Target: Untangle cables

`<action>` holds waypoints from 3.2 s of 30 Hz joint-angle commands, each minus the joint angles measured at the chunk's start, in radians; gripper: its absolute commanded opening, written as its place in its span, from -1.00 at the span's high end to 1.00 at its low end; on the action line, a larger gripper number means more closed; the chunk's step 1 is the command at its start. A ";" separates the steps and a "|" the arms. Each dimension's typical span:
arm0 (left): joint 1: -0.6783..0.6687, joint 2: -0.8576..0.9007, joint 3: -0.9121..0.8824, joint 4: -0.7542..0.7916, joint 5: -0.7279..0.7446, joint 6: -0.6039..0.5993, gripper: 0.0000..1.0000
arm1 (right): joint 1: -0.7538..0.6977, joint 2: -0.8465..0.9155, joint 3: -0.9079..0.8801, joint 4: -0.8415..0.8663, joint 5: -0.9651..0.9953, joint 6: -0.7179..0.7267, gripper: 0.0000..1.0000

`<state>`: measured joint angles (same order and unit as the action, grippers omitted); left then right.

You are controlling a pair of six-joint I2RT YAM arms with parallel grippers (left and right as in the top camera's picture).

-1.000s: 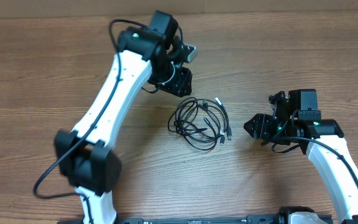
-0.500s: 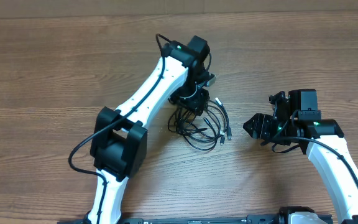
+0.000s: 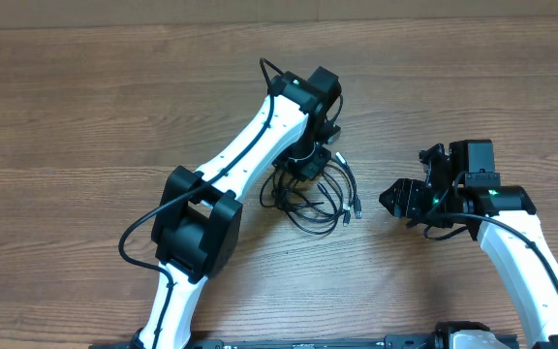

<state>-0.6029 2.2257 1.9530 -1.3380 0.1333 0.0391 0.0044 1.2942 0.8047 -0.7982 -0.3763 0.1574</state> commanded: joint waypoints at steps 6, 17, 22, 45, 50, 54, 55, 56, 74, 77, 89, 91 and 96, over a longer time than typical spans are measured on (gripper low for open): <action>0.008 -0.034 0.108 -0.034 -0.010 -0.065 0.91 | 0.001 -0.008 0.007 -0.001 0.010 0.003 -0.29; 0.033 -0.275 0.457 -0.103 0.028 -0.016 0.91 | 0.001 -0.008 0.007 -0.002 0.010 0.003 -0.29; 0.061 -0.407 0.501 -0.058 0.165 -0.015 0.84 | 0.001 -0.008 0.007 0.003 -0.018 0.002 -0.35; 0.067 -0.227 0.489 -0.184 0.040 0.013 0.19 | 0.001 -0.008 0.007 0.021 -0.114 -0.076 -0.36; 0.067 -0.093 0.489 -0.185 0.020 -0.128 0.10 | 0.001 -0.008 0.007 -0.022 -0.042 -0.076 -0.36; 0.067 -0.003 0.489 -0.200 0.020 -0.284 0.07 | 0.001 -0.008 0.007 -0.023 -0.043 -0.076 -0.36; 0.067 0.034 0.489 -0.209 0.024 -0.358 0.03 | 0.001 -0.008 0.007 -0.023 -0.043 -0.076 -0.36; 0.066 0.058 0.489 -0.212 0.028 -0.396 -0.01 | 0.001 -0.008 0.007 -0.023 -0.043 -0.076 -0.37; 0.065 0.301 0.488 -0.131 0.181 -0.835 0.03 | 0.001 -0.008 0.007 -0.028 -0.043 -0.076 -0.37; 0.063 0.302 0.488 -0.104 0.063 -0.887 0.02 | 0.001 -0.008 0.007 -0.030 -0.043 -0.076 -0.36; 0.006 0.309 0.488 -0.100 -0.042 -1.005 0.07 | 0.001 -0.008 0.007 -0.034 -0.043 -0.076 -0.36; -0.005 0.318 0.488 -0.102 -0.060 -1.005 0.07 | 0.001 -0.008 0.007 -0.036 -0.043 -0.076 -0.36; -0.009 0.341 0.488 -0.109 -0.067 -1.004 0.10 | 0.001 -0.008 0.007 -0.039 -0.043 -0.076 -0.36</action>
<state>-0.6128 2.5278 2.4443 -1.4437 0.1047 -0.9440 0.0048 1.2942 0.8047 -0.8371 -0.4282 0.0849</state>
